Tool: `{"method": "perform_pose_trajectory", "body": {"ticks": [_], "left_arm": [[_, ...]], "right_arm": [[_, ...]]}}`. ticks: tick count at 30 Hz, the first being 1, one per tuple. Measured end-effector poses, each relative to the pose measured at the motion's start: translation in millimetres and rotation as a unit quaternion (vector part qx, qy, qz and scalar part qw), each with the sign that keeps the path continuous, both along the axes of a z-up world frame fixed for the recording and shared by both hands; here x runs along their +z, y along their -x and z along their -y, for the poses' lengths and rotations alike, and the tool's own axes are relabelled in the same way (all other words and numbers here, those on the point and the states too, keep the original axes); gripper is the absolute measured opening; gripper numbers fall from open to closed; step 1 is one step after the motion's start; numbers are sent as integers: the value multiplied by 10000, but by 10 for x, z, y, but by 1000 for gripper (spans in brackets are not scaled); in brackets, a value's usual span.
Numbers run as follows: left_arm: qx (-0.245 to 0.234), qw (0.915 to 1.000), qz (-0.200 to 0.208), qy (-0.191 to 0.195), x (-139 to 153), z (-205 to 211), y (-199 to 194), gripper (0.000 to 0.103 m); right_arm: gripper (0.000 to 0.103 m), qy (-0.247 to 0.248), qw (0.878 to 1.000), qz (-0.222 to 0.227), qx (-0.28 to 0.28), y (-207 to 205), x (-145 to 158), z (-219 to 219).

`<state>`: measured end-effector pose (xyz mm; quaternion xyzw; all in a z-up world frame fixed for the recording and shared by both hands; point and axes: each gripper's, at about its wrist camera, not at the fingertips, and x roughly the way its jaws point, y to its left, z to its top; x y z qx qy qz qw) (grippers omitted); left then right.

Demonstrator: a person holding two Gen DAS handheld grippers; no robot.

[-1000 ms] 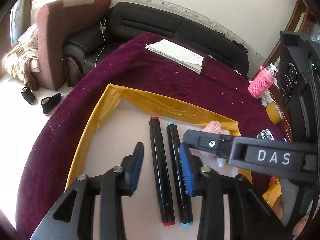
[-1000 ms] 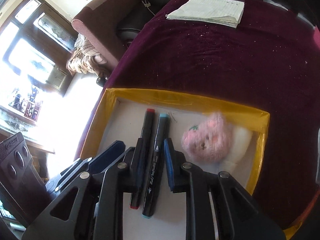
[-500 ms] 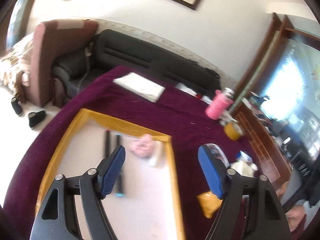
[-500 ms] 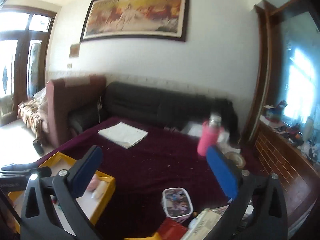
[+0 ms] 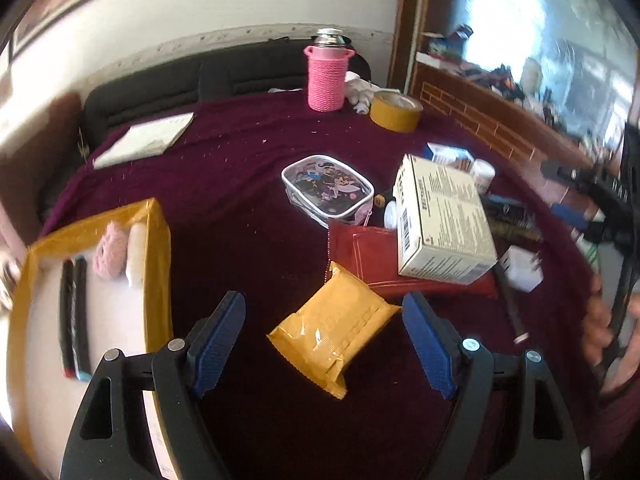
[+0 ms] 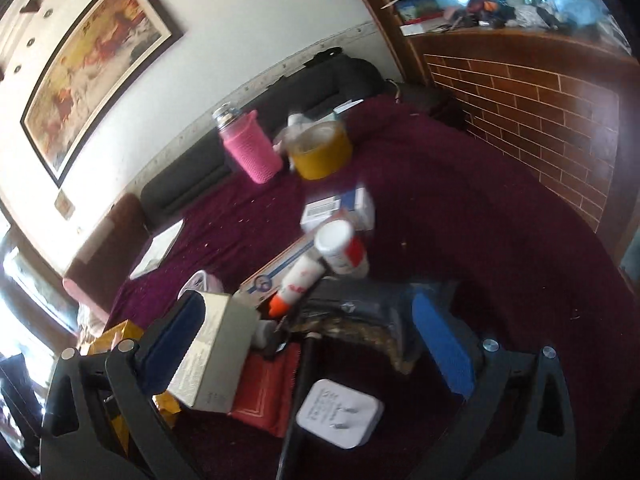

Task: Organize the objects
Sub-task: 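Grasp the yellow padded envelope with the left gripper while the right gripper grasps the white medicine box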

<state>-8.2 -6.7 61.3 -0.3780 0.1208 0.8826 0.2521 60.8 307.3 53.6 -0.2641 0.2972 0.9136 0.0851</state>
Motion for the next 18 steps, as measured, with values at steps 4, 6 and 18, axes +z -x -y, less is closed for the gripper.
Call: {"method": "perform_pose_trajectory", "body": {"ticks": [4, 6, 18], "left_arm": [[-473, 9953, -191, 829, -174, -227, -34, 76], [-525, 9942, 46, 942, -288, -273, 46, 76], [-208, 9965, 723, 352, -310, -225, 118, 38]], "right_arm": [[103, 622, 9980, 126, 6, 86, -212, -244], [103, 881, 9959, 23, 183, 112, -261, -287], [103, 925, 9951, 144, 324, 134, -355, -224]]}}
